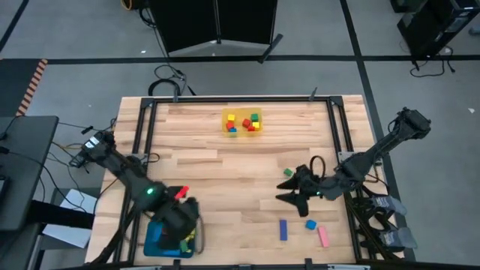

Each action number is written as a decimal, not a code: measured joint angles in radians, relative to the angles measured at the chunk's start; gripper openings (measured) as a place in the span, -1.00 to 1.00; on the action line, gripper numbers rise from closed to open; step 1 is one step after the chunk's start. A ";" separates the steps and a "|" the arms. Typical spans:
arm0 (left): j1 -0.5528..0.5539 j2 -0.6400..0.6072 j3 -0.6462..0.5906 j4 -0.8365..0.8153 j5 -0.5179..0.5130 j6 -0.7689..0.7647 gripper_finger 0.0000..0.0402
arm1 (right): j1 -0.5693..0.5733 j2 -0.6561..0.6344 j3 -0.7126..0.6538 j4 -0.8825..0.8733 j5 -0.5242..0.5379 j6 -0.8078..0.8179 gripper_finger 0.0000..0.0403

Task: Sort blocks by size
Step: Put the green rectangular block into the blue bin, then put the green triangular block into the yellow bin, then put the violet rectangular block into the blue bin

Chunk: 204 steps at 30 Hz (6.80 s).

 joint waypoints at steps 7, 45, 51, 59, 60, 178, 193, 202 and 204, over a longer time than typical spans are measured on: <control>-0.134 0.010 -0.106 0.085 -0.009 -0.110 -0.48 | 0.022 0.113 0.000 0.155 0.000 0.020 0.17; 0.131 0.002 -0.147 0.736 -0.409 -0.128 0.09 | 0.007 0.116 0.001 -0.741 0.065 0.530 0.17; 0.183 0.002 -0.147 0.841 -0.409 -0.060 0.09 | -0.080 0.129 0.001 -0.658 -0.011 0.018 0.20; 0.183 0.003 -0.147 0.855 -0.409 -0.062 0.09 | -0.226 0.121 0.001 -0.675 -0.301 -0.415 0.20; 0.183 0.003 -0.147 0.855 -0.409 -0.070 0.09 | -0.251 0.121 0.001 -0.685 -0.326 -0.466 0.20; 0.208 -0.017 -0.147 0.987 -0.556 -0.132 0.09 | -0.857 0.502 0.632 -0.319 -0.363 -1.547 -0.22; 0.201 -0.017 -0.147 0.988 -0.560 -0.128 0.09 | -0.998 0.502 0.732 -0.430 -0.426 -1.372 0.16; 0.201 -0.017 -0.147 0.977 -0.560 -0.134 0.09 | -0.994 0.370 0.732 -0.458 -0.470 -1.117 0.20; 0.203 -0.017 -0.147 0.953 -0.560 -0.154 0.09 | -1.000 0.290 0.716 -0.429 -0.509 -1.001 0.17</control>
